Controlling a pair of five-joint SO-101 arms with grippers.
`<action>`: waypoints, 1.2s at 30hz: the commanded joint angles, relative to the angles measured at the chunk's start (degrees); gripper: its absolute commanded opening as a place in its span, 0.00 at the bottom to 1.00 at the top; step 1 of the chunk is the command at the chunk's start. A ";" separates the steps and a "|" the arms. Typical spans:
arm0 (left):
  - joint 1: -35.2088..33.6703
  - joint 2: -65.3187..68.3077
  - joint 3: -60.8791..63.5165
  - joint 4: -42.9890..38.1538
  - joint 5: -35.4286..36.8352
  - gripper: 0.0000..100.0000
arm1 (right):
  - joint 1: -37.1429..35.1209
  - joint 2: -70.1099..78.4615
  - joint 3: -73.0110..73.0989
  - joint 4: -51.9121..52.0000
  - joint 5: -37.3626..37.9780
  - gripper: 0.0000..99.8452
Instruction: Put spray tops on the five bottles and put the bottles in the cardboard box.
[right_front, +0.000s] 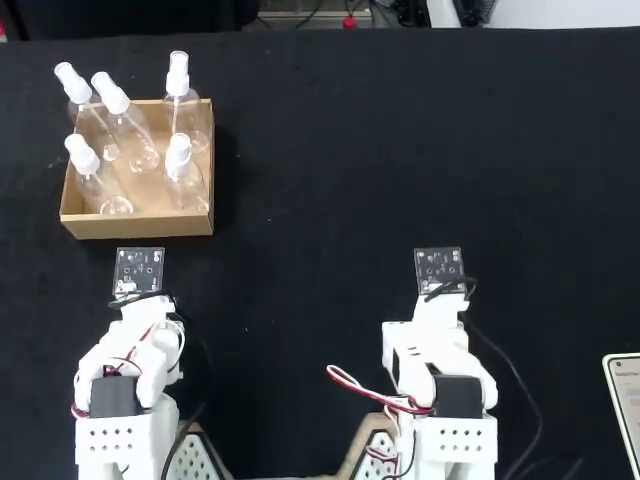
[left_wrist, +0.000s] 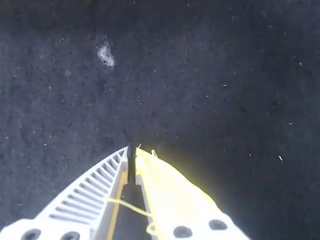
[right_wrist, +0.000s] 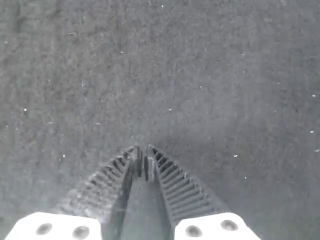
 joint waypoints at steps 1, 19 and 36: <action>0.57 -0.18 0.40 1.14 -0.09 0.03 | 0.88 -5.67 -0.57 0.35 0.26 0.01; 0.48 -0.18 0.40 1.14 -0.09 0.03 | 4.92 -5.67 -0.57 0.44 1.85 0.01; 0.48 -0.18 0.40 1.32 7.91 0.03 | 4.92 -5.67 -0.57 0.44 1.85 0.01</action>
